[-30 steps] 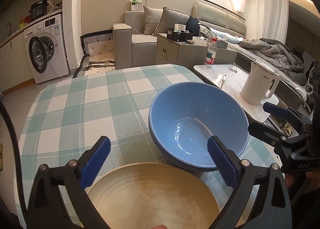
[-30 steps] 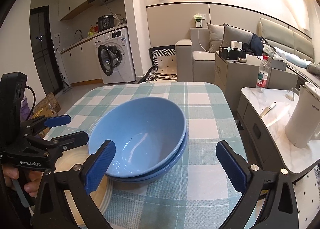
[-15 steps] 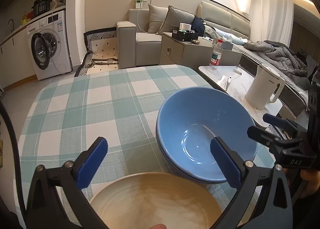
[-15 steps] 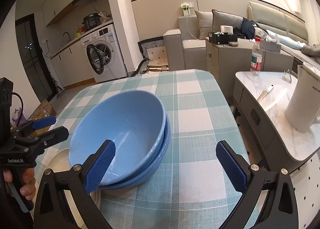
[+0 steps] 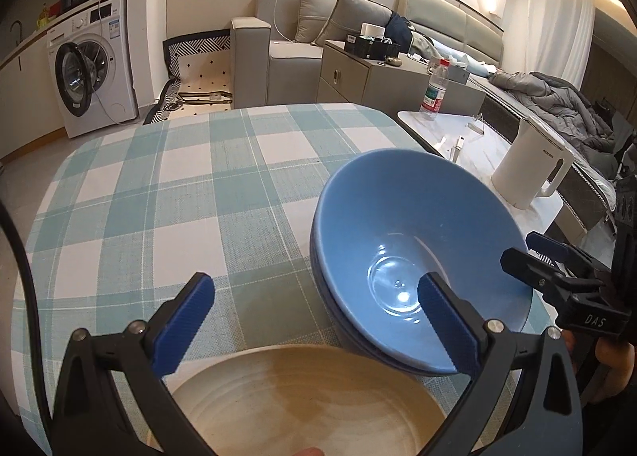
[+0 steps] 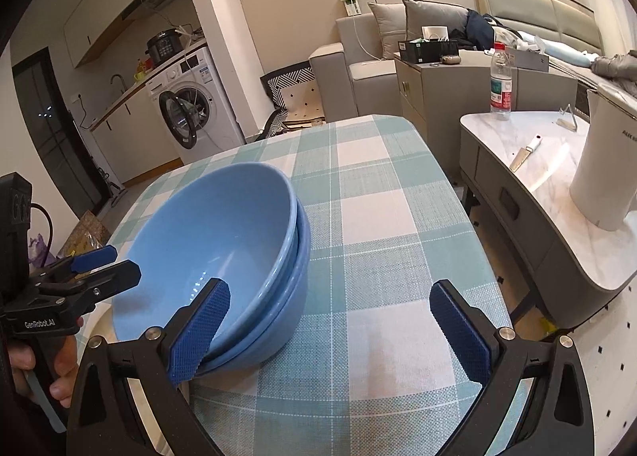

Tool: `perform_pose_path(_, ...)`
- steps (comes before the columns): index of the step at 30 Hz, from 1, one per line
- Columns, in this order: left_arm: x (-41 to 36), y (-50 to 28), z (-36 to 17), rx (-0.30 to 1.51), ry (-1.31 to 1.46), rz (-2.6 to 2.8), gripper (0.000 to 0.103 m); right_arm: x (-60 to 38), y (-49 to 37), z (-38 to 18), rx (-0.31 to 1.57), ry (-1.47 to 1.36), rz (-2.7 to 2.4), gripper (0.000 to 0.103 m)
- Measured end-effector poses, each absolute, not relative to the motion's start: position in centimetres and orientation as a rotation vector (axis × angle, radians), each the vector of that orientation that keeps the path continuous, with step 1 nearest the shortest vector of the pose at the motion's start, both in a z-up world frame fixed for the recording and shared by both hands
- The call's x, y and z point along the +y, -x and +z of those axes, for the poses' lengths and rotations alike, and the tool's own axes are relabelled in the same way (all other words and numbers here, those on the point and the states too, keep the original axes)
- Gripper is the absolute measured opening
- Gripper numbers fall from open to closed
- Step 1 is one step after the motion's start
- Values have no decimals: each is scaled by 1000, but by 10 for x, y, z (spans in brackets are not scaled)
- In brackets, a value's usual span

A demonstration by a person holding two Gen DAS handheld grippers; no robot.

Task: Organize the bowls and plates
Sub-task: 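Close both grippers on the rim of the stacked bowls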

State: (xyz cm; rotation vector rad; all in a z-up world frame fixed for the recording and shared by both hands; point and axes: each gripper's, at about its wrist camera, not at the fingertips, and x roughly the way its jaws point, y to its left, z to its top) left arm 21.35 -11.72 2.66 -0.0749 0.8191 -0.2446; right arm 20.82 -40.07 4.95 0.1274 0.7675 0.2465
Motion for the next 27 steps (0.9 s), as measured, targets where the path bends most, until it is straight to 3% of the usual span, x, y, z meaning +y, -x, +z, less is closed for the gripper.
perform_pose_path(7, -122, -217, 22, 834, 70, -262, 101, -403, -210, 46, 771, -147, 255, 102)
perform_pose_path(11, -124, -219, 18, 845, 62, -271, 89, -406, -214, 41, 793, -199, 275, 102)
perform_pose_path(16, -126, -220, 12, 865, 66, -286, 72, -405, -215, 38, 800, -231, 322, 89)
perform_pose_path(21, -131, -222, 10, 886, 87, -322, 58, -399, -215, 37, 803, -243, 354, 83)
perform_pose_path(27, -137, -224, 10, 910, 90, -341, 52, -391, -214, 36, 805, -240, 387, 74)
